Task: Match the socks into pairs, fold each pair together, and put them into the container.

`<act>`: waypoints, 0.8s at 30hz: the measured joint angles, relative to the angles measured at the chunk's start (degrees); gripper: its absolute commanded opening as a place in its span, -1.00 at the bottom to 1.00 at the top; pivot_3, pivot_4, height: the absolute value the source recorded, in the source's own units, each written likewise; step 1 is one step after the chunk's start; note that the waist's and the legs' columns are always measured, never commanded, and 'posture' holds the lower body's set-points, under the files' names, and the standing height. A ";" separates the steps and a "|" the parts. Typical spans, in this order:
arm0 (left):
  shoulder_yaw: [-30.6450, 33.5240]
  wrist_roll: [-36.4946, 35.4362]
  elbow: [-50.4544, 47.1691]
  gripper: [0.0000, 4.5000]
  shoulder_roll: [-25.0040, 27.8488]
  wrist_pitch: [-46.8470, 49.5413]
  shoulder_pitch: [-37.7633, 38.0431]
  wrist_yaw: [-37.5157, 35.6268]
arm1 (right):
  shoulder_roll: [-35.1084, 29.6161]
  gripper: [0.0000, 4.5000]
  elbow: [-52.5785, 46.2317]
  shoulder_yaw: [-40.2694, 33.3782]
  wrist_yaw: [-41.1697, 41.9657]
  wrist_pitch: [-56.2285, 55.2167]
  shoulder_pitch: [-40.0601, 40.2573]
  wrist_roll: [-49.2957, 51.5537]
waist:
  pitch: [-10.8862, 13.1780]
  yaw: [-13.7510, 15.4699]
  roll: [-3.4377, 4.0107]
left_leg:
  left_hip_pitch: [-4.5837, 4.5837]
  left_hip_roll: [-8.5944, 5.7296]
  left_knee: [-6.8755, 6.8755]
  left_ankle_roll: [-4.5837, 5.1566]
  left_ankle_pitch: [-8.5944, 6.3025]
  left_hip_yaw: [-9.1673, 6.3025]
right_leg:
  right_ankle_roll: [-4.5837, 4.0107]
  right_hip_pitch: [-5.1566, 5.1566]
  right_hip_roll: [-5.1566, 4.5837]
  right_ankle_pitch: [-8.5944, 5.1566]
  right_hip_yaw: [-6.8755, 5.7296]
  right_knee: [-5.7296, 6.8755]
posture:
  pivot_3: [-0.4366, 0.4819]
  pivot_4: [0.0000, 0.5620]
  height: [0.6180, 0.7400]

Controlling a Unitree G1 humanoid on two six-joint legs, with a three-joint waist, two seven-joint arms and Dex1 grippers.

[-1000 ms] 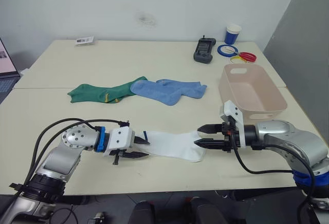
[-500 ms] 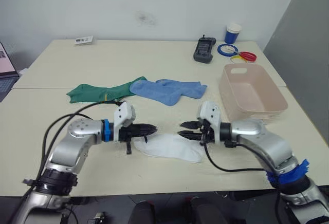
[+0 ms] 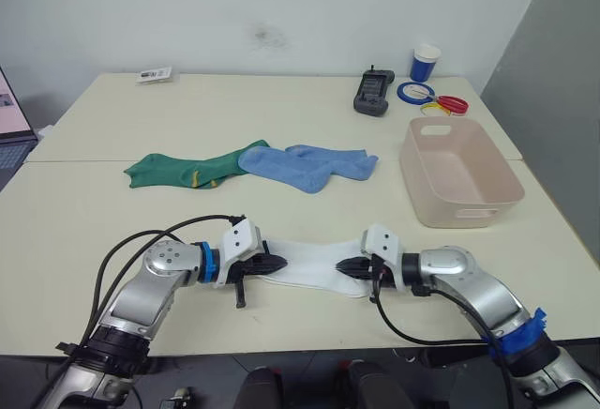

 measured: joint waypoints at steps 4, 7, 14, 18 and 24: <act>2.35 -1.75 1.20 -1.00 1.92 0.63 1.24 -0.92 | -3.04 -0.97 -1.21 -2.42 1.72 -1.13 2.59 0.16 | -0.07 -0.02 0.01 | 0.03 0.02 -0.01 0.00 0.00 -0.02 | 0.00 0.02 -0.12 0.00 -0.03 0.00 | -0.05 -0.47 1.00; 3.39 -2.41 1.19 -1.00 2.10 1.50 2.12 -0.99 | -4.12 -0.97 -2.01 -3.74 2.66 -1.25 4.02 0.27 | -0.13 -0.01 0.05 | 0.05 -0.01 -0.01 0.00 0.00 0.00 | 0.00 0.05 -0.15 0.00 -0.02 -0.01 | -0.05 -0.47 1.00; 4.41 -7.44 -5.08 -1.00 2.04 7.20 2.76 -1.63 | -3.87 -0.97 -7.48 -7.13 4.80 7.19 2.64 7.45 | -0.10 -0.17 0.05 | -0.02 0.02 0.00 0.00 0.00 -0.01 | 0.00 0.00 -0.16 0.00 -0.01 -0.01 | -0.05 -0.47 1.00; 4.41 -9.33 -9.10 -1.00 1.95 9.45 0.13 -1.23 | -0.22 -0.97 -11.72 -7.65 3.67 10.13 -2.27 9.60 | -0.11 -0.08 0.04 | 0.02 0.02 -0.02 0.00 0.00 -0.11 | 0.00 0.03 -0.10 -0.01 -0.07 0.00 | -0.05 -0.47 1.00; 1.20 -5.01 -4.74 -1.00 -0.19 7.83 -1.44 1.21 | 3.01 -0.97 -3.01 -0.68 0.67 6.07 -2.61 1.99 | -0.10 0.01 0.05 | -0.04 -0.09 0.01 0.00 0.00 0.04 | 0.00 -0.01 -0.08 0.00 0.01 -0.04 | -0.05 -0.47 1.00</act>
